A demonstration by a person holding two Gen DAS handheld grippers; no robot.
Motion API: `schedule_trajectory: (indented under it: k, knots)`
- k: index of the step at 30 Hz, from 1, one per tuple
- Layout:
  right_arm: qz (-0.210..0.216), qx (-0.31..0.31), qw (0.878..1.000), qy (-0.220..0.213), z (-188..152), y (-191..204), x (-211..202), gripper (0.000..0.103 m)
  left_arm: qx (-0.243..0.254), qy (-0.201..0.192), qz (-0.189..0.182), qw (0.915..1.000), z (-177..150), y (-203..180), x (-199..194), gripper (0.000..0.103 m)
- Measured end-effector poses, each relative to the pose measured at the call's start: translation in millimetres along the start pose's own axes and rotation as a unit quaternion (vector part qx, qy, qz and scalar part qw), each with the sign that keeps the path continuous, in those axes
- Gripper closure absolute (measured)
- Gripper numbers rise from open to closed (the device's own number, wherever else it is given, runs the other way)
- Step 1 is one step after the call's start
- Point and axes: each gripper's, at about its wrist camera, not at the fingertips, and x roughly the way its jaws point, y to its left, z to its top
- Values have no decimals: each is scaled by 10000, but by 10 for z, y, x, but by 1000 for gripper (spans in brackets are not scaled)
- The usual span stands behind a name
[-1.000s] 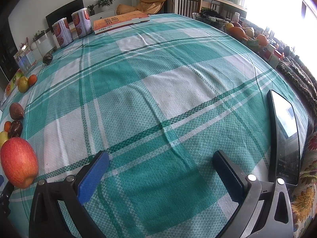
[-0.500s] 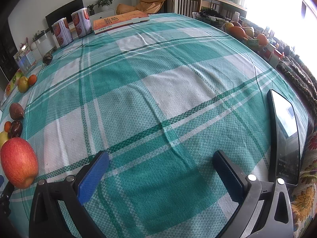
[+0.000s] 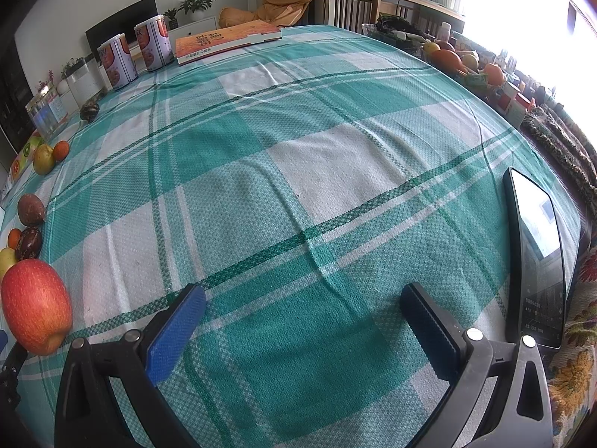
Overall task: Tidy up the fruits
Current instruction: 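Close the left gripper on the yellow-green pomelo, then lift the pomelo with the left gripper while the right grasps another dark round fruit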
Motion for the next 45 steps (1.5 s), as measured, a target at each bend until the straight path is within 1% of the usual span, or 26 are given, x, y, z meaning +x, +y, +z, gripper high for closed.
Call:
schedule_trajectory:
  k: [2, 4, 5, 8, 9, 11, 14, 18, 19, 20, 21, 24, 28, 29, 30, 31, 32, 33, 35, 36, 37, 38, 39, 42, 45]
  knots:
    - [0, -1, 10000, 0, -1, 0, 0, 0, -21, -9, -31, 10000, 0, 8, -1, 7]
    - [1, 1, 10000, 1, -1, 0, -1, 0, -107, -51, -155, 9998, -1, 46, -19, 7]
    - [1, 2, 10000, -1, -2, 0, -1, 0, -194, -77, -260, 9994, 3, 82, -33, 7]
    - [-2, 1, 10000, -4, -1, 1, -1, 0, -677, -27, -601, 9959, 102, 184, -35, 7]
    - [-4, 0, 10000, -6, 0, 1, 0, 0, -728, -22, -649, 9952, 164, 176, -25, 7]
    - [-1, -2, 10000, -4, -1, 0, 0, 0, -623, -66, -559, 9965, 298, 97, 5, 7]
    - [3, -2, 10000, -2, 0, -1, 0, 0, -341, -77, -392, 9986, 486, -41, 103, 8]
    - [1, -1, 10000, -4, 0, -1, 0, 0, -292, -91, -345, 9989, 635, -97, 234, 10]
    - [0, -1, 10000, -4, 1, -2, -1, 0, -266, -136, -343, 9990, 638, -95, 233, 18]
    - [-1, -1, 10000, -4, 1, -2, 0, 0, -209, -161, -360, 9990, 635, -95, 229, 35]
    - [-1, -2, 10000, -4, 1, -2, 0, 0, -126, -88, -479, 9987, 624, -102, 232, 50]
    - [0, 0, 10000, -4, -1, -1, -2, 0, 18, -79, -460, 9989, 491, -95, 110, 51]
    - [5, -16, 10000, 3, 4, 6, -4, 0, -78, 172, -791, 9967, 194, -1, -184, 51]
    - [57, -47, 9999, 100, 26, 5, -4, 0, -95, 225, -851, 9961, 125, 22, -266, 51]
    - [210, -8, 9994, 286, 79, 16, -20, 1, -88, 255, -910, 9955, 66, 40, -349, 51]
    - [628, 114, 9974, 347, 131, 47, -105, 10, -66, 261, -964, 9950, 14, 50, -431, 51]
    - [1102, 189, 9932, 313, 199, 131, -236, 19, -51, 248, -1019, 9945, -26, 54, -514, 51]
    - [1483, 108, 9885, 259, 272, 291, -385, 20, -43, 223, -1066, 9940, -56, 54, -587, 51]
    - [2125, -350, 9763, 210, 419, 759, -657, 20, -46, 170, -1157, 9931, -96, 47, -716, 51]
    - [2412, -527, 9686, 300, 482, 1007, -730, 20, -60, 156, -1211, 9925, -105, 40, -765, 51]
    - [2627, -640, 9615, 491, 531, 1252, -742, 22, -77, 149, -1272, 9917, -111, 32, -813, 51]
    - [2725, -748, 9564, 744, 568, 1494, -702, 22, -83, 142, -1334, 9909, -117, 26, -858, 51]
    - [2718, -897, 9534, 958, 582, 1734, -639, 22, -81, 128, -1379, 9903, -123, 24, -903, 51]
    - [2318, -1403, 9543, 1257, 552, 2317, -432, 22, -97, 48, -1419, 9898, -149, 61, -1050, 51]
    - [2016, -1656, 9537, 1498, 464, 2668, -222, 23, -146, 34, -1412, 9899, -200, 162, -1128, 51]
